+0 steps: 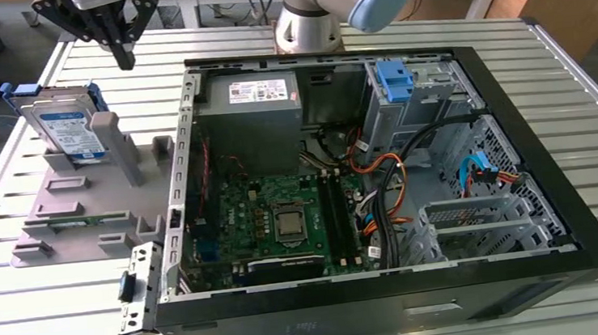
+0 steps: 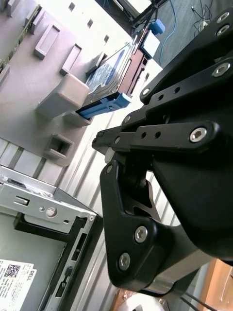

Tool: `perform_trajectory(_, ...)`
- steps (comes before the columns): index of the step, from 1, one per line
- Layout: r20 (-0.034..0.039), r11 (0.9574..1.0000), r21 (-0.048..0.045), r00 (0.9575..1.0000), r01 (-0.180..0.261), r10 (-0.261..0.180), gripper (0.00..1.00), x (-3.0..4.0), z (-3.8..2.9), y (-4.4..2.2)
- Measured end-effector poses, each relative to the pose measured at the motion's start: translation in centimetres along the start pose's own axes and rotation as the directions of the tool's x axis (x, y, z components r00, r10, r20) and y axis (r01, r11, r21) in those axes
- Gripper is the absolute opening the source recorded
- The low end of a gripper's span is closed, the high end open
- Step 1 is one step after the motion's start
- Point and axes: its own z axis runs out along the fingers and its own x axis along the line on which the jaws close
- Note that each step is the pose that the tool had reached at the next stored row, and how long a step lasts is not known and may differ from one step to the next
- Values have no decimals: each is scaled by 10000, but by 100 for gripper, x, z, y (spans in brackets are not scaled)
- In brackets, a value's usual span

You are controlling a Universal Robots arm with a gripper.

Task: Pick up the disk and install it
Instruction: 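Reach for the disk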

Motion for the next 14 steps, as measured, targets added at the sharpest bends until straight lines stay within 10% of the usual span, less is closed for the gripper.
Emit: perform_trajectory(14,1,10000,0,10000,-1,1,11,277,28,84)
